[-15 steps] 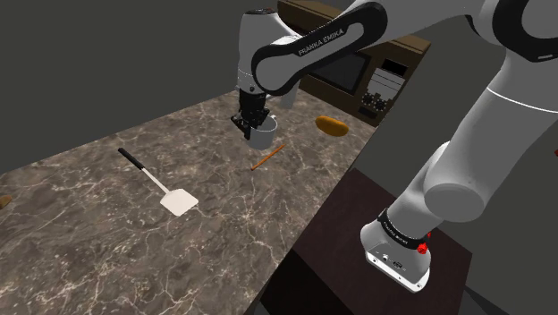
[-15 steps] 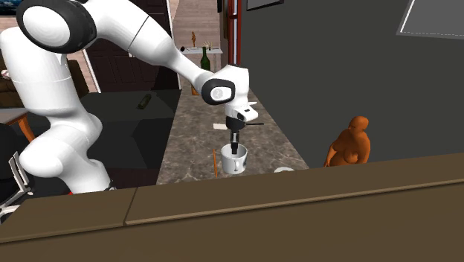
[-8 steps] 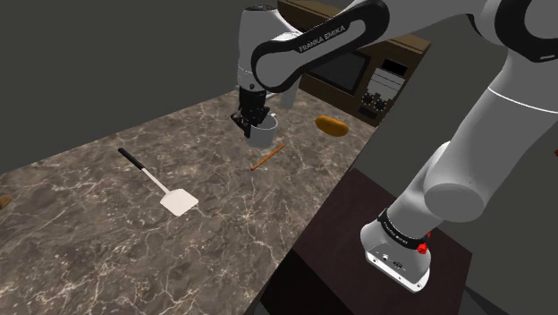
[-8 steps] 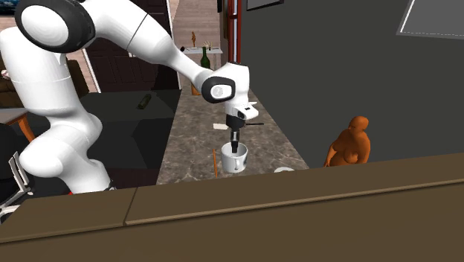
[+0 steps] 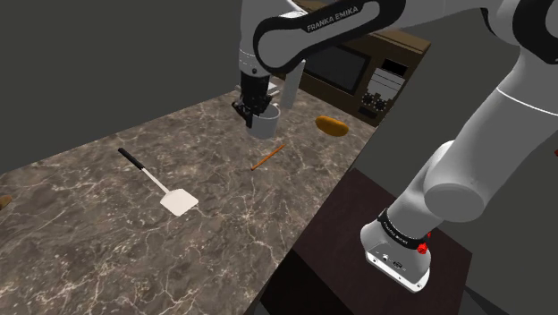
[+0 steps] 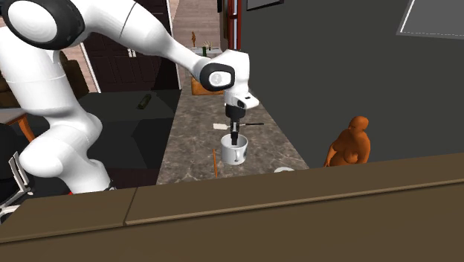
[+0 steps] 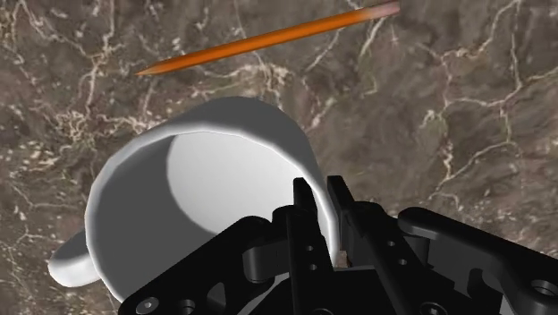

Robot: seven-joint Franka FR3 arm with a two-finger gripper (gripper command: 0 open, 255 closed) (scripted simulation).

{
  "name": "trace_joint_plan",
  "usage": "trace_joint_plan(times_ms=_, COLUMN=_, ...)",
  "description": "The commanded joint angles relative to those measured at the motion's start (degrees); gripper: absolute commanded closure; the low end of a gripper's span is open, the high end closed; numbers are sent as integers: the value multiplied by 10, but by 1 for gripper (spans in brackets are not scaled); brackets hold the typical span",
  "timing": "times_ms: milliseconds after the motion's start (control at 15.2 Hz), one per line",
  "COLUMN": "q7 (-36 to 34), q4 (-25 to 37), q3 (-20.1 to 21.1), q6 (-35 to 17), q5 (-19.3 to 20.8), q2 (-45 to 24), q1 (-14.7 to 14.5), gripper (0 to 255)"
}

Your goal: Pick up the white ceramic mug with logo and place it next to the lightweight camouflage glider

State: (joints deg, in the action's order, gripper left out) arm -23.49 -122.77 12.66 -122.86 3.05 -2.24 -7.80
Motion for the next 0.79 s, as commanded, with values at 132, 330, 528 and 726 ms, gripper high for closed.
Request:
trace_joint_plan(times_ms=132, q7=5, q4=17, q3=0, q6=30, q5=-5, q2=14, q1=1, gripper=255)
trace_joint_plan(times_ms=330, q7=7, q4=30, q3=0, q6=53, q5=-7, q2=23, q1=1, gripper=255)
trace_joint_plan(times_ms=528, q7=9, q4=45, q3=-1, q6=75, q5=-10, q2=31, q1=1, gripper=255)
trace_joint_plan(times_ms=726, q7=11, q4=60, q3=-1, q6=97, q5=-12, q2=38, q1=1, gripper=255)
